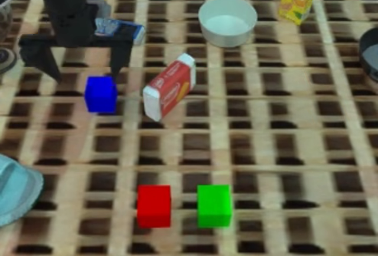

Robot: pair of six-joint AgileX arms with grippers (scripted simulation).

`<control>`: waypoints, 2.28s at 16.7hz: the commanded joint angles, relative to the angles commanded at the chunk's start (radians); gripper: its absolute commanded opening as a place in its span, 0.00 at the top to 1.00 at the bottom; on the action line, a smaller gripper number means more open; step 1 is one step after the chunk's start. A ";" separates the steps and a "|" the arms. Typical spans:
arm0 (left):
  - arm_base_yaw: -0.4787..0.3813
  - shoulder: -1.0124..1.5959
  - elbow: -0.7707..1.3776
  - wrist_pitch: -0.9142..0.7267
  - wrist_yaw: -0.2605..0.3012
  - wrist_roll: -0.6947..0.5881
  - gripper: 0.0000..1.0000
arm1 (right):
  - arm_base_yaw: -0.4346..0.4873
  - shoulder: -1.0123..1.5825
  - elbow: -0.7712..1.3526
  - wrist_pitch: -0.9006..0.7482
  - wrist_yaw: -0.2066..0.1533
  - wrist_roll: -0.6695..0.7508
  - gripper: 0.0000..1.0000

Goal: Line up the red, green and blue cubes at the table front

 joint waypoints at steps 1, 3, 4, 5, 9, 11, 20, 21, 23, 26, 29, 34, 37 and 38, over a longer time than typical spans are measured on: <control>0.001 0.023 0.038 0.000 -0.002 -0.009 0.00 | -0.013 -0.028 -0.022 0.019 0.002 0.012 0.00; 0.002 0.047 0.078 0.004 -0.005 -0.020 0.00 | -0.027 -0.057 -0.046 0.040 0.005 0.026 0.00; 0.002 0.050 0.083 0.004 -0.006 -0.021 0.00 | -0.028 -0.061 -0.049 0.043 0.005 0.028 0.00; 0.002 0.050 0.083 0.004 -0.006 -0.021 0.00 | -0.028 -0.061 -0.049 0.043 0.005 0.028 0.00; 0.004 0.047 0.078 0.008 -0.005 -0.020 0.00 | -0.028 -0.061 -0.049 0.043 0.005 0.028 0.00; 0.003 0.054 0.044 0.046 -0.006 -0.020 0.00 | -0.028 -0.061 -0.049 0.043 0.005 0.028 0.00; 0.003 0.101 -0.144 0.283 -0.005 -0.019 0.00 | -0.028 -0.061 -0.049 0.043 0.005 0.028 0.00; 0.003 0.101 -0.144 0.283 -0.005 -0.019 0.00 | -0.028 -0.061 -0.049 0.043 0.005 0.028 0.00; 0.003 0.101 -0.144 0.283 -0.005 -0.019 0.08 | -0.028 -0.061 -0.049 0.043 0.005 0.028 0.00; 0.003 0.101 -0.144 0.283 -0.005 -0.019 0.30 | -0.028 -0.061 -0.049 0.043 0.005 0.028 0.00; 0.003 0.101 -0.144 0.283 -0.005 -0.019 0.53 | -0.028 -0.061 -0.049 0.043 0.005 0.028 0.00; 0.003 0.101 -0.144 0.283 -0.005 -0.019 0.90 | -0.028 -0.061 -0.049 0.043 0.005 0.028 0.00; 0.003 0.101 -0.144 0.283 -0.005 -0.019 1.00 | -0.028 -0.061 -0.049 0.043 0.005 0.028 0.00; 0.003 0.101 -0.144 0.283 -0.005 -0.019 1.00 | -0.028 -0.061 -0.049 0.043 0.005 0.028 0.00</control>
